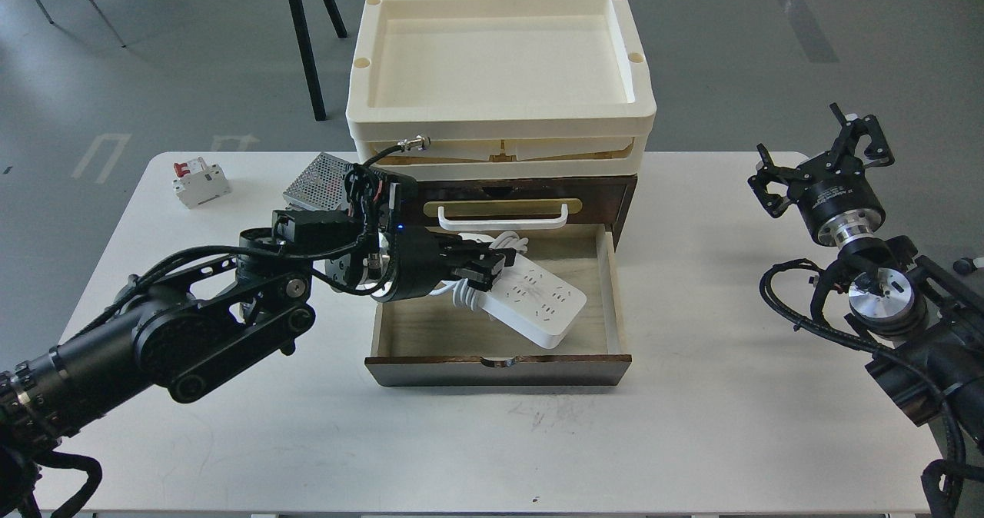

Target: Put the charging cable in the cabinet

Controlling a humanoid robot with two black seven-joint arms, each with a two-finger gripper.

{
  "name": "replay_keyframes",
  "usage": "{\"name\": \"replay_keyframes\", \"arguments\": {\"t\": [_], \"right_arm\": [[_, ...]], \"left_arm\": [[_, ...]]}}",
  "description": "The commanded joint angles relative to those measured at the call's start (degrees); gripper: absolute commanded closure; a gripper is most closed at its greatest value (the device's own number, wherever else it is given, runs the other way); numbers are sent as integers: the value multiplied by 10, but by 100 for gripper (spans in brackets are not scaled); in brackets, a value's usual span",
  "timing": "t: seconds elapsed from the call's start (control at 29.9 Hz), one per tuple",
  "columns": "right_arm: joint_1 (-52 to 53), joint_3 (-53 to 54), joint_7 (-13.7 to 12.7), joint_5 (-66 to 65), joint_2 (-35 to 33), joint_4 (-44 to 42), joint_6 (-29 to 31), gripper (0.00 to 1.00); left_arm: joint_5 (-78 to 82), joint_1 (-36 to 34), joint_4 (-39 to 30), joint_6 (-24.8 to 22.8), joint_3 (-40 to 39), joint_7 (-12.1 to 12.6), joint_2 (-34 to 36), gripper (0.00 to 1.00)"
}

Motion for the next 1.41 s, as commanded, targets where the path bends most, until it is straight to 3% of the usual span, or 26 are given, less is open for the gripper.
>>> {"name": "replay_keyframes", "arguments": {"t": [0.0, 0.03, 0.17, 0.37, 0.54, 0.67, 0.9, 1.07, 1.24, 1.37], "right_arm": [[0, 0, 0, 0, 0, 0, 1, 0], [0, 0, 0, 0, 0, 0, 0, 0], [-1, 0, 0, 0, 0, 0, 0, 0], [0, 0, 0, 0, 0, 0, 1, 0], [-1, 0, 0, 0, 0, 0, 0, 0], [-1, 0, 0, 0, 0, 0, 0, 0], [-1, 0, 0, 0, 0, 0, 0, 0], [1, 2, 0, 0, 1, 0, 0, 0], [3, 8, 0, 0, 1, -1, -11, 0], [7, 7, -9, 0, 0, -1, -34, 0]], "left_arm": [[1, 0, 22, 0, 5, 0, 1, 86], [1, 0, 22, 0, 5, 0, 1, 82], [1, 0, 22, 0, 4, 1, 0, 51], [1, -1, 20, 0, -2, 1, -2, 43], [-46, -4, -28, 0, -47, -16, 5, 34], [-193, -3, -48, 0, -129, -22, 5, 5], [-522, -5, -44, 0, -328, -35, 5, 1], [-712, 5, -29, 0, -408, -30, 26, 1], [-817, 35, 100, 0, -492, -29, 38, 1], [-907, 38, 225, 0, -493, -28, 67, 1]]}}
